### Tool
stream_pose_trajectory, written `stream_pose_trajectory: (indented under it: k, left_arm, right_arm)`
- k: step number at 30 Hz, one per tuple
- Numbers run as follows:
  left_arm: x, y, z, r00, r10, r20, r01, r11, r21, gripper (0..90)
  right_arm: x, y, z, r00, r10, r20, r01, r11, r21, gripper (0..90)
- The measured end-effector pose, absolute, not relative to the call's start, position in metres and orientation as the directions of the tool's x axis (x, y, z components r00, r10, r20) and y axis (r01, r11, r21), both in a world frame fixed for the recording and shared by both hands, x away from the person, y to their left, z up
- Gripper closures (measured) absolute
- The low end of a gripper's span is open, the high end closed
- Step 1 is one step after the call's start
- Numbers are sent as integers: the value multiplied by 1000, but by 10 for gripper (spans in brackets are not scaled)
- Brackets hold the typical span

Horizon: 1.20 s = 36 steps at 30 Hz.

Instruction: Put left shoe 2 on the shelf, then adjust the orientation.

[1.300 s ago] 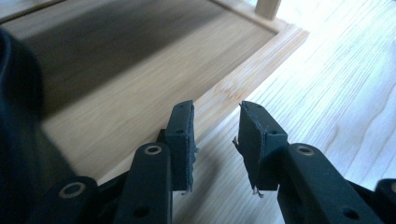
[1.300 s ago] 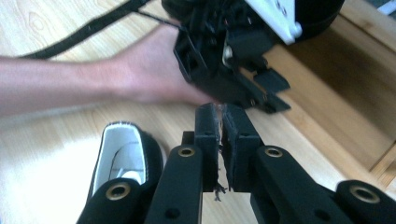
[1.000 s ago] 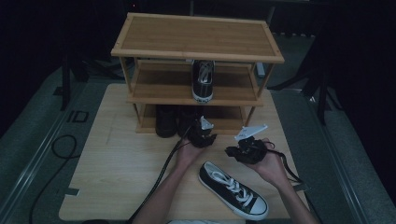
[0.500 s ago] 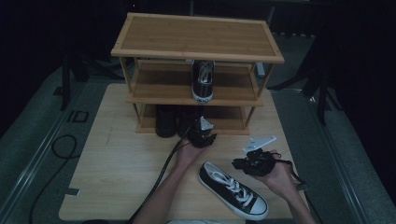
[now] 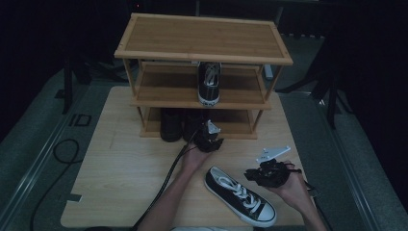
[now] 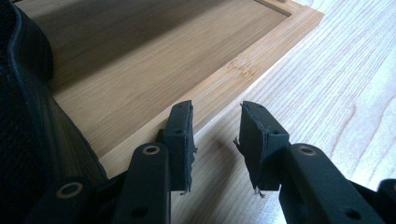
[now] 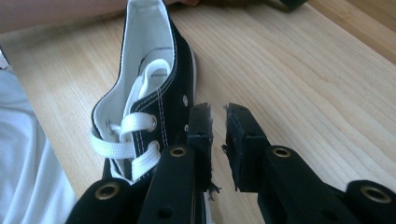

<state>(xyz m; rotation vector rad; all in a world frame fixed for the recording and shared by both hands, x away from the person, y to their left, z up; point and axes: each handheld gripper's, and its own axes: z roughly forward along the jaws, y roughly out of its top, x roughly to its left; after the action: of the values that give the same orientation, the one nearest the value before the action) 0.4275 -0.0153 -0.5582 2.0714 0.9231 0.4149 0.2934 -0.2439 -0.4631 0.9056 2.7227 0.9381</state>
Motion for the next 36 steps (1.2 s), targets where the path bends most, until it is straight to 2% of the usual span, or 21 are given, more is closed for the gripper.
stream_pose_trajectory:
  k: [13, 18, 36]
  left_arm:
    - [427, -16, -558, 676, 736, -26, 474, -407, 781, 646]
    - [427, -16, -558, 676, 737, -28, 475, -407, 780, 645]
    - [427, -16, -558, 676, 737, -33, 478, -404, 780, 645]
  right_arm:
    - [296, -244, -468, -818, 570, 82, 505, 642, 577, 783]
    - [294, -245, -470, -821, 565, 82, 505, 651, 567, 739]
    - [281, -246, -475, -845, 524, 107, 494, 687, 533, 715]
